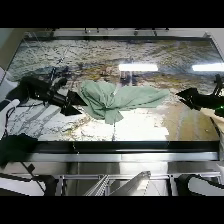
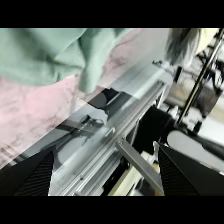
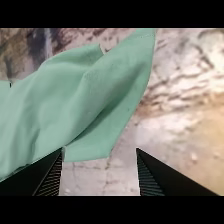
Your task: Fold the shirts.
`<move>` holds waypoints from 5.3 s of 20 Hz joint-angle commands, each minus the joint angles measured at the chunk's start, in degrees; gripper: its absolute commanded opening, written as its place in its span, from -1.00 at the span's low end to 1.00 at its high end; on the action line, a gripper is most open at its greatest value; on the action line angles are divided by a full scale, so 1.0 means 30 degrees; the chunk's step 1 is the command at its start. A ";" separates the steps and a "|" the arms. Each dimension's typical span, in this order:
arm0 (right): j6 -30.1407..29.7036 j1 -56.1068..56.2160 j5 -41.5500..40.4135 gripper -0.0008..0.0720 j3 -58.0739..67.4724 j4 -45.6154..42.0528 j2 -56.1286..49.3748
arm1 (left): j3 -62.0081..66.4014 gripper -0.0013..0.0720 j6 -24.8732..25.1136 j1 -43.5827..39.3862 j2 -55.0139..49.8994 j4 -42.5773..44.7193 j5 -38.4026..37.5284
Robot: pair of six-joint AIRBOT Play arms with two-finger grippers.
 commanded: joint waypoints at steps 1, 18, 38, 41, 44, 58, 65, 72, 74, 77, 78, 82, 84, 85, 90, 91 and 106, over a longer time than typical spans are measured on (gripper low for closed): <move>-0.0051 -0.0284 0.1042 0.39 -0.0007 0.0284 -0.0044 | -0.5231 0.93 -0.0867 -0.0634 0.1770 -0.0597 -0.4889; -0.0044 0.0641 0.2433 0.39 -0.0007 0.1166 -0.0051 | -0.1851 -0.91 -0.1115 -0.4801 -0.1144 -0.1450 -0.9806; 0.0984 0.7286 -0.1923 0.39 -0.0138 0.2339 -0.5115 | -0.6812 -0.92 0.0736 0.4437 0.3279 0.1923 -0.2907; 0.0809 0.8531 -0.2739 0.06 0.0007 0.3978 -0.5428 | -0.6812 -0.92 0.0867 0.4437 0.3279 0.1916 -0.2907; -0.0313 0.8947 -0.1916 -0.93 0.0095 0.5894 -0.5537 | -0.6790 -0.91 0.0882 0.4437 0.3279 0.1865 -0.2885; -0.2586 -0.7701 -0.0634 -0.93 0.4401 1.0921 1.9671 | 1.1919 -0.90 0.4554 0.7373 1.6211 -0.8437 0.4889; -0.2448 -0.8123 0.0561 -0.93 0.5697 1.0943 1.9183 | 1.4746 -0.90 0.4634 0.8444 1.3274 -0.8276 0.4036; -0.3031 -0.1297 -0.1188 -0.93 -0.0131 0.7410 1.1001 | 1.4753 -0.90 0.4313 0.0976 0.1668 -0.1945 0.3271; -0.3585 0.1931 -0.5574 -0.93 -0.0896 0.5515 0.7388 | 1.4768 -0.90 0.4532 0.0131 -0.1792 -0.1807 0.2339; -0.3577 0.3592 -0.7584 -0.93 0.0262 0.5413 0.1158 | 1.4768 -0.89 0.4546 0.0044 -0.6171 -0.1931 0.0532; -0.3563 0.3701 -0.7519 -0.93 0.0874 0.5421 -0.0619 | 1.4768 -0.89 0.4546 0.0211 -0.7147 -0.2193 0.0255; -0.3570 0.2994 -0.5501 -0.01 0.3497 0.5173 -0.4459 | 1.4768 1.00 0.4029 0.1749 -0.8699 -0.4350 -0.0408; -0.3191 0.1836 -0.3606 0.03 0.4459 0.3993 -0.4197 | 1.4768 0.98 0.2790 0.3330 -0.8349 -0.5187 0.0452; -0.2288 0.1005 -0.2455 0.03 0.4758 0.3053 -0.3774 | 1.4761 0.92 0.2302 0.4175 -0.8051 -0.5027 0.1574; 0.0328 -0.3126 0.3096 0.04 0.4000 -0.2025 -0.1137 | 0.8255 0.48 0.2696 0.6448 -0.4211 -0.4932 0.5304; 0.0801 -0.3847 0.3883 0.04 0.3228 -0.3075 -0.0546 | 0.5996 0.48 0.3344 0.6703 -0.3031 -0.4852 0.5246; 0.0590 -0.7125 0.3978 0.02 -0.4240 -0.3432 0.3628 | -1.4775 0.48 0.4080 0.8167 0.7322 0.1727 -0.6674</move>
